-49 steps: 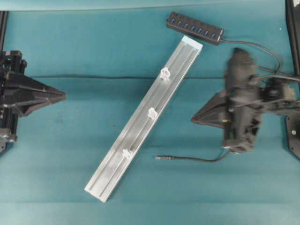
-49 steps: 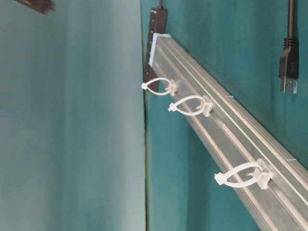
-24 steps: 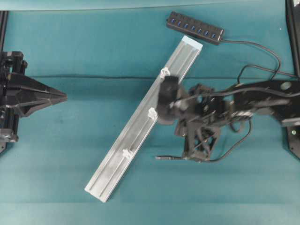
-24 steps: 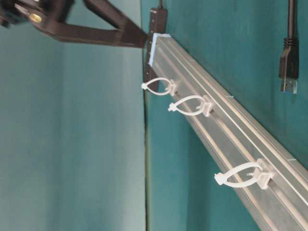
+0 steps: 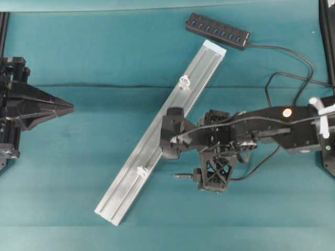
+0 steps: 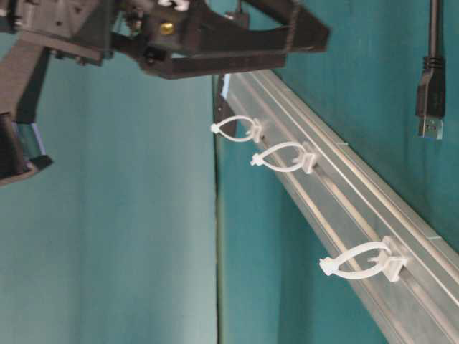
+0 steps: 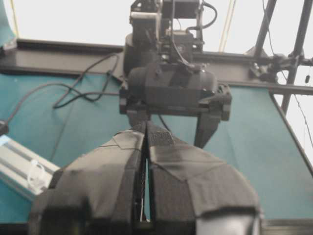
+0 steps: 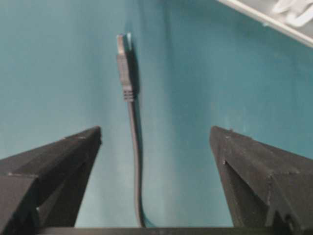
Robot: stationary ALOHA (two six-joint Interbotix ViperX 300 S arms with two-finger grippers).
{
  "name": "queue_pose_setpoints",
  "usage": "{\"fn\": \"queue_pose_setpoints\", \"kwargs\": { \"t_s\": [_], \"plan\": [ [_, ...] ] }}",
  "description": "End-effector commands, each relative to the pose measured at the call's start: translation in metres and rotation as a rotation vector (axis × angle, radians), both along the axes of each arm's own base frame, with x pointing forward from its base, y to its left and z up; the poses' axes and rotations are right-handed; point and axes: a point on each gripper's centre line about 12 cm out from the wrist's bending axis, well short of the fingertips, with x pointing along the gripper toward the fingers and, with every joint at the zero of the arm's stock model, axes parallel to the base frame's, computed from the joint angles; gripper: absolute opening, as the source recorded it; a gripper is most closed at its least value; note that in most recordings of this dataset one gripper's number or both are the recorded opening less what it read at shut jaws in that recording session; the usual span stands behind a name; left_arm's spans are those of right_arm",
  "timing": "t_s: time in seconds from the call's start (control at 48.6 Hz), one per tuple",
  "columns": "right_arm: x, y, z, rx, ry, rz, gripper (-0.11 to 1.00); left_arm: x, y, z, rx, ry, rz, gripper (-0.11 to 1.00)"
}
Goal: Pass the USB cable through three rings with both arms.
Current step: 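Move the right gripper toward the loose black USB cable end, then grasp the black USB cable near its plug with the right gripper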
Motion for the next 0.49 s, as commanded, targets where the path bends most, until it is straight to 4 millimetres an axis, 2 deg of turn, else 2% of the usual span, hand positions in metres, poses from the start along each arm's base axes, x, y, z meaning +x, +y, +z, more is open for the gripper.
{"fn": "queue_pose_setpoints", "kwargs": {
  "t_s": [0.0,0.308,0.473],
  "plan": [
    [0.004,0.006,-0.005,0.001,-0.014,0.014,0.9,0.002,0.0,0.012,0.002,-0.029,0.001,-0.01],
    [0.011,0.015,-0.027,-0.002,-0.012,0.032,0.9,0.002,0.0,0.01,0.002,-0.025,0.0,-0.01],
    [0.012,0.016,-0.046,-0.006,0.015,0.035,0.9,0.002,0.0,0.011,0.002,-0.026,0.0,-0.01]
  ]
}}
